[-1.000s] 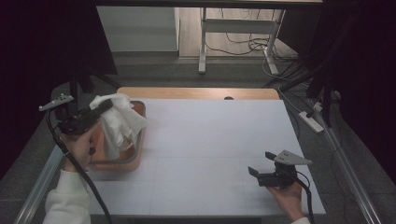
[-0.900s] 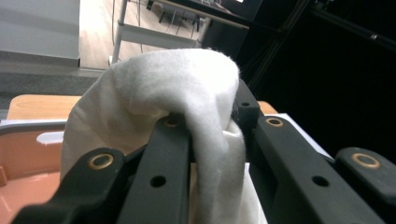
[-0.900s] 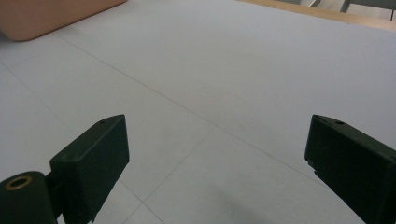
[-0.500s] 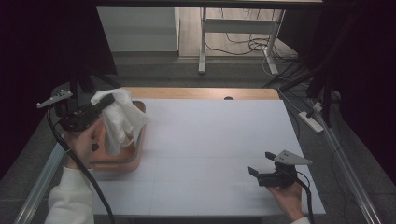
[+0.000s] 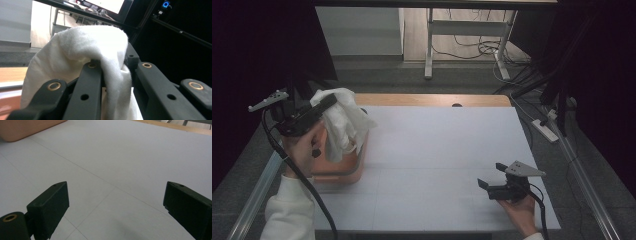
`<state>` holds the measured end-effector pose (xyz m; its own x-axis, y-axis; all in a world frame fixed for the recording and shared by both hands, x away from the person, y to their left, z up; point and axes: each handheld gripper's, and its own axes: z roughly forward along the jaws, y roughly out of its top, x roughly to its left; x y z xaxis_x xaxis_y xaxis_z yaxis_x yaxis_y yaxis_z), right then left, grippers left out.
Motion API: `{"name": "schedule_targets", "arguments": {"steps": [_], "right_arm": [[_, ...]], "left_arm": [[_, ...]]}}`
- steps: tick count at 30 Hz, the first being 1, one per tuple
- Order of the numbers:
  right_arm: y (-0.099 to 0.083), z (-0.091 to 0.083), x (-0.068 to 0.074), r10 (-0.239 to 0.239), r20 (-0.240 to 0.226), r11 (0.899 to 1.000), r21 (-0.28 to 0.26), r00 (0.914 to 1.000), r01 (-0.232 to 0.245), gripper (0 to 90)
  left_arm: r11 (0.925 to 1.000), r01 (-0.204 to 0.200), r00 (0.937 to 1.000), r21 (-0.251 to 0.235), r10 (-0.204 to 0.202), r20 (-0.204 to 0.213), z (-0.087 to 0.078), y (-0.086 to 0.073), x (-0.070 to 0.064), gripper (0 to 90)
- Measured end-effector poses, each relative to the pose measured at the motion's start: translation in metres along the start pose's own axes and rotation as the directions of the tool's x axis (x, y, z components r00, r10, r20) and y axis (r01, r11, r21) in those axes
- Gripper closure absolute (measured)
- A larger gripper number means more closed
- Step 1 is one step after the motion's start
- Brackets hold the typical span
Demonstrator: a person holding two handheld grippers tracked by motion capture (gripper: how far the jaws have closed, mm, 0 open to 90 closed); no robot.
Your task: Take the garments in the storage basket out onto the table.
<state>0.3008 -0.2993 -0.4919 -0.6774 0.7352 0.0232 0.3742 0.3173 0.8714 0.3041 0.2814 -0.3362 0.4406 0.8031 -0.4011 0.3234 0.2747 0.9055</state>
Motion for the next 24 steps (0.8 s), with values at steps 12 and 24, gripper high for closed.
{"name": "schedule_targets", "arguments": {"steps": [12,24], "right_arm": [[-0.001,0.000,-0.001,0.007,0.000,1.000,-0.008,1.0000,-0.007,6.5],[-0.001,0.000,-0.001,0.009,-0.001,1.000,-0.007,1.0000,-0.009,6.5]], "left_arm": [[0.9999,-0.001,0.9986,-0.013,0.001,0.052,0.006,0.007,-0.015,80.6],[0.9995,-0.003,0.9947,-0.031,0.006,0.103,0.010,0.015,-0.031,80.6]]}}
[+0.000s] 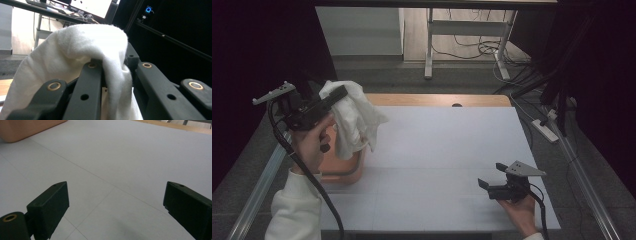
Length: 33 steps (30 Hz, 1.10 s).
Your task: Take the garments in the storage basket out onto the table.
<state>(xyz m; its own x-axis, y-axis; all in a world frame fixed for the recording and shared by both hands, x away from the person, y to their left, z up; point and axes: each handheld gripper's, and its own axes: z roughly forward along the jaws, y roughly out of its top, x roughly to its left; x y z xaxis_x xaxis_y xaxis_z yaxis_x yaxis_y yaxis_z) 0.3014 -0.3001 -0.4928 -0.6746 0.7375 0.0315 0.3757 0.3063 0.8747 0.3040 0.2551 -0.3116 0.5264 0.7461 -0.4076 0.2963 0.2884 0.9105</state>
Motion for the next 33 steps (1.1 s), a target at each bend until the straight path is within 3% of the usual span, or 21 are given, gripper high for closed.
{"name": "schedule_targets", "arguments": {"steps": [15,33], "right_arm": [[-0.001,0.000,0.000,0.001,0.001,1.000,0.007,1.0000,-0.001,6.5],[-0.001,0.000,-0.002,0.007,-0.003,1.000,0.003,1.0000,-0.007,6.5]], "left_arm": [[1.0000,-0.002,0.9979,-0.007,0.002,0.064,0.007,0.004,-0.016,80.6],[0.9997,-0.006,0.9920,0.025,0.003,0.127,0.025,-0.005,-0.031,80.6]]}}
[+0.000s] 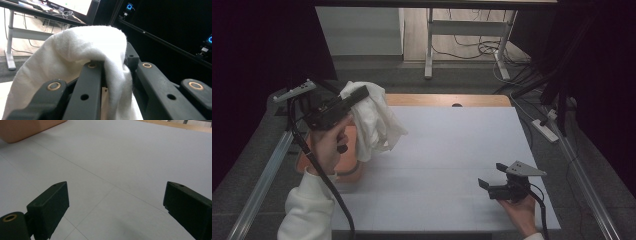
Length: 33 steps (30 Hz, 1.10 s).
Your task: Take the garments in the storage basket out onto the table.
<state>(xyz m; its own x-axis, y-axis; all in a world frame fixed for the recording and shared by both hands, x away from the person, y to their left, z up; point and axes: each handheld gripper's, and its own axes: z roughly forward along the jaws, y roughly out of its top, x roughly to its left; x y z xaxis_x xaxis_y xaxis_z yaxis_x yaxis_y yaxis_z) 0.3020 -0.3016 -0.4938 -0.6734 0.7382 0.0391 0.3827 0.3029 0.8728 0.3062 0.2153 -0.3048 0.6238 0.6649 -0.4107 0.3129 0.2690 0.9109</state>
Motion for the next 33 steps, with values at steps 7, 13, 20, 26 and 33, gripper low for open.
{"name": "schedule_targets", "arguments": {"steps": [7,13,20,26,33], "right_arm": [[0.000,0.000,0.000,0.000,0.001,1.000,0.002,1.0000,0.000,6.5],[0.000,0.000,0.000,0.000,0.001,1.000,0.002,1.0000,0.000,6.5],[0.000,-0.001,0.000,0.002,0.001,1.000,0.002,1.0000,-0.002,6.5],[0.000,-0.001,0.000,0.002,0.001,1.000,0.003,1.0000,-0.002,6.5],[0.000,-0.001,0.000,0.003,0.002,1.000,0.002,1.0000,-0.003,6.5]], "left_arm": [[1.0000,0.005,0.9998,0.008,-0.005,0.018,0.006,-0.004,-0.003,80.5],[0.9998,0.007,0.9993,0.020,-0.007,0.037,0.013,-0.009,-0.007,80.5],[0.9993,0.009,0.9979,0.036,-0.012,0.063,0.022,-0.013,-0.012,80.5],[0.9986,0.009,0.9967,0.052,-0.013,0.081,0.030,-0.018,-0.016,80.5],[0.9975,0.012,0.9943,0.070,-0.020,0.104,0.042,-0.024,-0.022,80.5]]}}
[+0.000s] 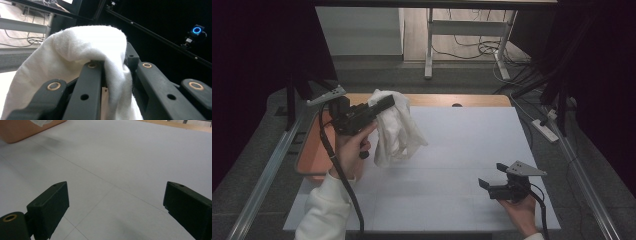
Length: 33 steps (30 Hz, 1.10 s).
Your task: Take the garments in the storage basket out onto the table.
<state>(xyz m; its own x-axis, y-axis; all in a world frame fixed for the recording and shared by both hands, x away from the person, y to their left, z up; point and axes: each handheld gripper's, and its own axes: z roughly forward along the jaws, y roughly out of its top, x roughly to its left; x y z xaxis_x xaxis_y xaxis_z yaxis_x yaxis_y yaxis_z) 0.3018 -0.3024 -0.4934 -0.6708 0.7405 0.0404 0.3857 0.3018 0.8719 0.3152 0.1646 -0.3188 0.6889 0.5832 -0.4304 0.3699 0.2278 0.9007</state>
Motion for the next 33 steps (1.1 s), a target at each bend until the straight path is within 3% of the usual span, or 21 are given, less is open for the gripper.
{"name": "schedule_targets", "arguments": {"steps": [21,33], "right_arm": [[0.000,-0.001,-0.001,0.002,0.001,1.000,-0.003,1.0000,-0.002,6.5],[-0.001,-0.001,0.000,0.002,0.000,1.000,-0.001,1.0000,-0.002,6.5]], "left_arm": [[0.9971,-0.016,0.9963,0.074,0.009,0.085,0.047,-0.013,-0.023,80.4],[0.9886,-0.008,0.9958,0.150,-0.006,0.091,0.060,-0.039,-0.013,80.4]]}}
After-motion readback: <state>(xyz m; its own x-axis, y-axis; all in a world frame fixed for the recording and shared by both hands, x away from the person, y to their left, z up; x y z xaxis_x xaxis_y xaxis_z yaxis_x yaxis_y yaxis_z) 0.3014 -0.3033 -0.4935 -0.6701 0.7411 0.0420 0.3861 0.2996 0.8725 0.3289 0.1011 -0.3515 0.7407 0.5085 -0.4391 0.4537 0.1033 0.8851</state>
